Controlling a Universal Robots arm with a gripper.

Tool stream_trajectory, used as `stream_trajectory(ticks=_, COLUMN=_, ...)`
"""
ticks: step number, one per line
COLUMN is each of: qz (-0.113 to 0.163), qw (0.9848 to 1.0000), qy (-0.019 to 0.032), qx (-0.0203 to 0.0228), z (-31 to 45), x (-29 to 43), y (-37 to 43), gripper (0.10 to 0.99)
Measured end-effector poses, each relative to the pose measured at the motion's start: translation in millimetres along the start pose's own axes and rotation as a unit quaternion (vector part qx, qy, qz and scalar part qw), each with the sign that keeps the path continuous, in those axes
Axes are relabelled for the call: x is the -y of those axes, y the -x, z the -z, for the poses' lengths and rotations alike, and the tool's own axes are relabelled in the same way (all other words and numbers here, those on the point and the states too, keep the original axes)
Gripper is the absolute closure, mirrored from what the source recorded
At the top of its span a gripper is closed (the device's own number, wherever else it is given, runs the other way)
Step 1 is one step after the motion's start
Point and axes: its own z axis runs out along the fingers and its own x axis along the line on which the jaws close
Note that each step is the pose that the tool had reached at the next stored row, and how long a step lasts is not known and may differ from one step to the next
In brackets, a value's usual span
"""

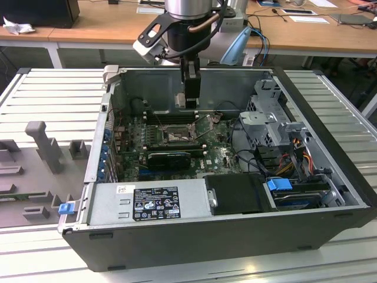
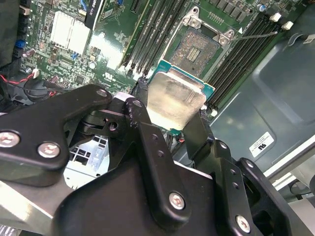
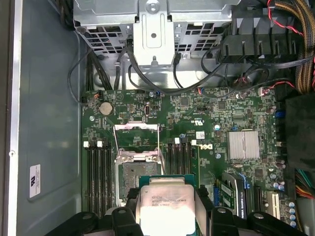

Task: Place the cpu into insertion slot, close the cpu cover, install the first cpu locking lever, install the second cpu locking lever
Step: 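Place the cpu into insertion slot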

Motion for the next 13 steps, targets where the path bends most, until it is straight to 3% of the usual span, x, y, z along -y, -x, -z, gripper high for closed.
stream_trajectory(ticks=13, qz=-0.003, qw=1.0, qy=0.0001, qx=0.0002, z=-3.3, x=0.5, y=0.1, gripper=0.557)
